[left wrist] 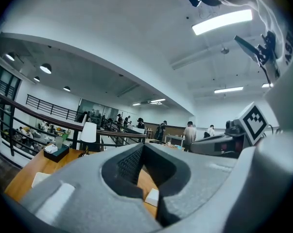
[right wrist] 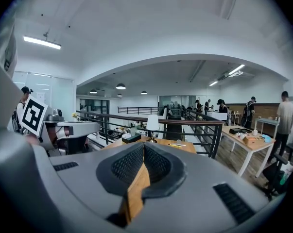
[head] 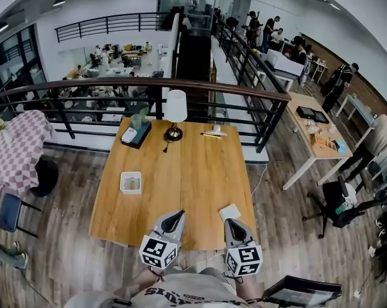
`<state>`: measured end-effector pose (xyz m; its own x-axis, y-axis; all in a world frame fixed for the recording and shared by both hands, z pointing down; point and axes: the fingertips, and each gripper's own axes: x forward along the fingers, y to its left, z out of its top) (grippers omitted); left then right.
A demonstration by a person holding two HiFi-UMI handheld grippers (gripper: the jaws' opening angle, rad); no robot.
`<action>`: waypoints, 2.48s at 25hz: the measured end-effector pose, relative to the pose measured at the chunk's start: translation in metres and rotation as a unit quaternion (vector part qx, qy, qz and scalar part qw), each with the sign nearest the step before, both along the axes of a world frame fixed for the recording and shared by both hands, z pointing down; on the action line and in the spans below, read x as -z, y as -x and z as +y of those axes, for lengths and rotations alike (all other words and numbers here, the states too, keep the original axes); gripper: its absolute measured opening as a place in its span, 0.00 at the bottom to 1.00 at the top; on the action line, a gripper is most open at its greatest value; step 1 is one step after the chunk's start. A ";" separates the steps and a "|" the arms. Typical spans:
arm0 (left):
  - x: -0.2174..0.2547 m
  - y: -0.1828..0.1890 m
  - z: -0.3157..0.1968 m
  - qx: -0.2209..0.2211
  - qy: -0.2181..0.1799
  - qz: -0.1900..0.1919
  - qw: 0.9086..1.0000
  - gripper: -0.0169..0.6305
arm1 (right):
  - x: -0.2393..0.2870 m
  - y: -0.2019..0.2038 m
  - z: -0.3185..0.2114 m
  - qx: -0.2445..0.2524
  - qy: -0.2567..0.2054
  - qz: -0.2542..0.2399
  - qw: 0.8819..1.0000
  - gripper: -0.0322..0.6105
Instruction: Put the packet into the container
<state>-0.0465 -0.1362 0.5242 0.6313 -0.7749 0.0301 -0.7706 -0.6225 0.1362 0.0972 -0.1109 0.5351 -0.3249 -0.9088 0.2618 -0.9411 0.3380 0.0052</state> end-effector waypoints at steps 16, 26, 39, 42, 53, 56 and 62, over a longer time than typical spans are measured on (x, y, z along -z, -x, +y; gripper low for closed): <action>-0.020 0.025 -0.030 0.051 0.031 -0.012 0.998 0.03 | -0.017 0.017 -0.051 0.042 0.020 -0.013 0.999 0.06; 0.003 0.015 -0.074 0.089 0.023 -0.026 0.995 0.03 | -0.009 0.003 -0.106 0.070 0.014 -0.035 0.997 0.06; 0.013 -0.006 -0.155 0.120 0.005 -0.056 0.991 0.03 | -0.027 -0.047 -0.169 0.071 0.040 -0.047 0.996 0.06; 0.015 -0.012 -0.163 0.125 0.000 -0.052 0.991 0.03 | -0.034 -0.061 -0.183 0.069 0.045 -0.045 0.996 0.06; 0.012 0.004 -0.167 0.138 0.017 -0.052 0.989 0.03 | -0.030 -0.058 -0.198 0.084 0.063 -0.019 0.994 0.06; 0.017 0.015 -0.170 0.131 0.010 -0.049 0.990 0.03 | -0.026 -0.049 -0.197 0.079 0.060 -0.014 0.995 0.06; 0.011 0.032 -0.172 0.116 -0.009 -0.053 0.992 0.03 | -0.033 -0.034 -0.201 0.079 0.061 -0.004 0.995 0.06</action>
<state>-0.0785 -0.3079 0.5134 0.4299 -0.9001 0.0709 -0.9029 -0.4283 0.0369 0.1309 -0.3120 0.5684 -0.4635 -0.8077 0.3644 -0.8761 0.4794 -0.0516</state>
